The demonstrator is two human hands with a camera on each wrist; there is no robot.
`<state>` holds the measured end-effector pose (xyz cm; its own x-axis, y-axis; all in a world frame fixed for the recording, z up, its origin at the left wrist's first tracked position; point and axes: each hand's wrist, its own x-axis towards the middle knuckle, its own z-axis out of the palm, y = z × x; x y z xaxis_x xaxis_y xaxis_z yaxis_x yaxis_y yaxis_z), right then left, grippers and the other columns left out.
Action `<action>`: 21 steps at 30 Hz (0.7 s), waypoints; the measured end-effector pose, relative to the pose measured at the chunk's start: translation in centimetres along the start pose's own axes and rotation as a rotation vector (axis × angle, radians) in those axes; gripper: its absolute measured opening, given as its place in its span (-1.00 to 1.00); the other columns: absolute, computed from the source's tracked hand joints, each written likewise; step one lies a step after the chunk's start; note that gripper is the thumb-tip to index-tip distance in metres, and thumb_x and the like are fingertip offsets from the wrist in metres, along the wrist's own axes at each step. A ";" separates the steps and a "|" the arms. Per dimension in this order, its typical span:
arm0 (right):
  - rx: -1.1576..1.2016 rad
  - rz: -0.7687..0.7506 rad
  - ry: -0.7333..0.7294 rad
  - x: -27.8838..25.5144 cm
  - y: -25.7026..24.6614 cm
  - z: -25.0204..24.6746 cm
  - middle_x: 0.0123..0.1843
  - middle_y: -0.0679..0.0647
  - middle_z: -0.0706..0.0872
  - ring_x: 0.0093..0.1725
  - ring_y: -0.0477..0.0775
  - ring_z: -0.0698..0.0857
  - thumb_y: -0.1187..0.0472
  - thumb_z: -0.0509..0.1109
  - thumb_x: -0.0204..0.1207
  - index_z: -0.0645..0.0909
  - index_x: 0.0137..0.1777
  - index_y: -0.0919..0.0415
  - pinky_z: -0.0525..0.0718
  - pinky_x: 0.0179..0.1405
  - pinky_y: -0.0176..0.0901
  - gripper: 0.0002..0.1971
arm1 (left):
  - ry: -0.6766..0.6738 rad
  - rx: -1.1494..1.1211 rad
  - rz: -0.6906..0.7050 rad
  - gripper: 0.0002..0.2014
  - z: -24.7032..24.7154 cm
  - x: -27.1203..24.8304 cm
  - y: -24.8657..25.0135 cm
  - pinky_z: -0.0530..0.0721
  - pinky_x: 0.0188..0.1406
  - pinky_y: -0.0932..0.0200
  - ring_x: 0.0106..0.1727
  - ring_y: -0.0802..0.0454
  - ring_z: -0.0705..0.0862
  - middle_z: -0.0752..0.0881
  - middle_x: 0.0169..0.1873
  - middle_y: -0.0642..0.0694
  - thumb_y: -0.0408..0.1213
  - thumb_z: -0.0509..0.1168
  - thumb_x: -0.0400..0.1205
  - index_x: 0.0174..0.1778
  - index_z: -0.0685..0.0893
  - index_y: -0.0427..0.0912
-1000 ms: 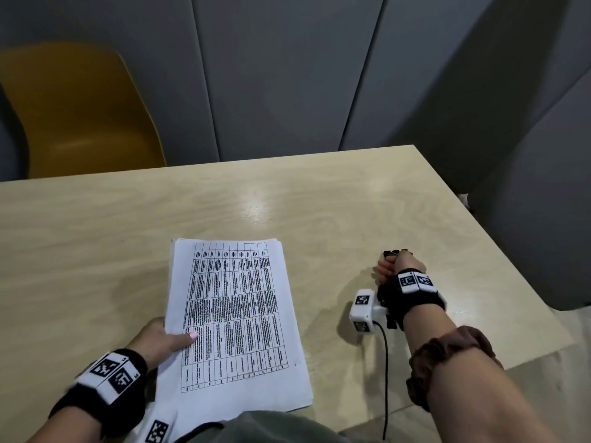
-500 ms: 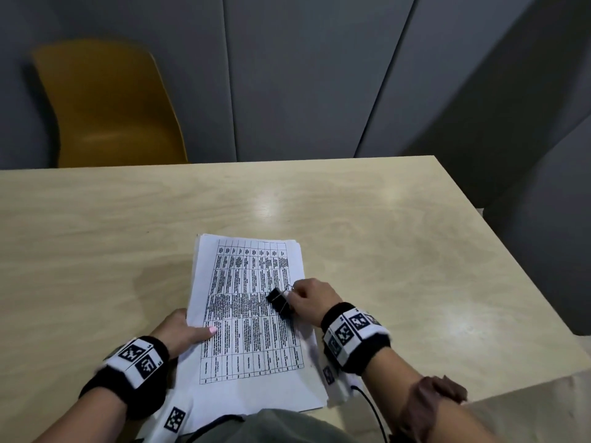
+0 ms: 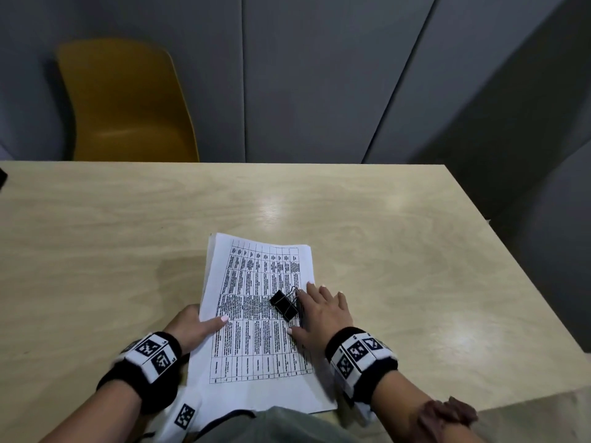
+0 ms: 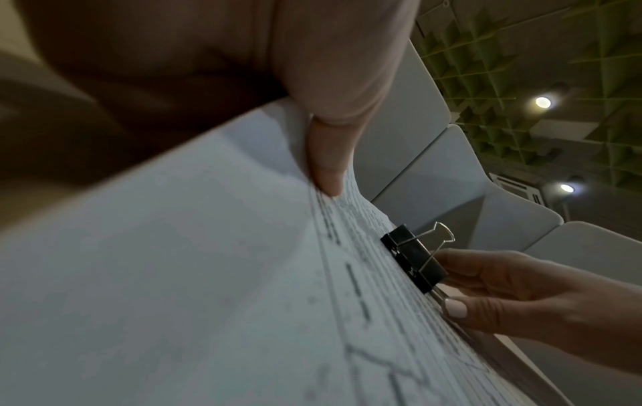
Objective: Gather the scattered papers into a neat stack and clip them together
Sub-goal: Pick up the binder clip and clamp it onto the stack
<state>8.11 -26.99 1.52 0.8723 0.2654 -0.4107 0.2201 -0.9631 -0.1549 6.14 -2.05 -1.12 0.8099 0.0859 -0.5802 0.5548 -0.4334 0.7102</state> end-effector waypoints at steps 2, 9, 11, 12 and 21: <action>-0.013 0.003 0.016 -0.2 -0.1 -0.2 0.67 0.02 0.11 0.65 0.14 0.07 -0.19 0.22 0.51 0.07 0.59 0.02 -0.13 0.58 0.30 -0.28 | 0.003 -0.010 -0.008 -0.58 0.1 0.1 -0.2 0.52 0.20 0.11 0.13 -0.13 0.67 0.72 0.16 -0.20 -0.18 0.38 0.56 0.27 0.59 -0.33; 0.286 0.128 0.192 1.2 -0.5 -1.8 0.25 0.02 0.67 0.27 0.13 0.58 -0.27 0.25 0.47 0.50 0.26 0.00 0.40 0.42 0.09 -0.52 | 0.019 0.026 -0.059 -0.44 0.2 0.1 -0.3 0.49 0.18 0.10 0.19 -0.14 0.59 0.63 0.23 -0.19 -0.08 0.37 0.56 0.36 0.46 -0.35; 0.367 0.147 0.177 1.7 -0.7 -2.3 0.09 0.01 0.72 0.12 0.12 0.64 -0.22 0.33 0.44 0.58 0.07 0.01 0.55 0.21 -0.02 -0.64 | 0.029 0.032 -0.089 -0.36 0.2 0.2 -0.5 0.49 0.27 0.03 0.31 -0.20 0.54 0.55 0.37 -0.25 -0.02 0.35 0.56 0.43 0.38 -0.36; 0.384 0.156 0.159 1.9 -0.9 -2.5 0.04 0.01 0.74 0.08 0.12 0.65 -0.18 0.35 0.44 0.61 -0.01 0.01 0.57 0.16 -0.05 -0.70 | 0.036 0.036 -0.096 -0.35 0.2 0.2 -0.5 0.47 0.28 0.02 0.35 -0.22 0.52 0.51 0.42 -0.28 -0.01 0.34 0.56 0.45 0.35 -0.36; 0.708 0.197 0.097 3.1 0.1 -5.0 -0.21 0.13 0.66 -0.25 0.03 0.58 0.18 0.48 0.40 0.48 -0.52 0.03 0.40 -0.45 -0.38 -0.68 | 0.025 -0.010 -0.076 -0.46 0.1 0.2 -0.6 0.51 0.20 0.07 0.18 -0.13 0.60 0.63 0.28 -0.20 -0.06 0.34 0.57 0.37 0.47 -0.31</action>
<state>13.04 -26.46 4.77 0.9084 0.0542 -0.4146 -0.2499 -0.7246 -0.6423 5.96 -1.86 -1.68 0.7697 0.1410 -0.6226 0.6167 -0.4159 0.6683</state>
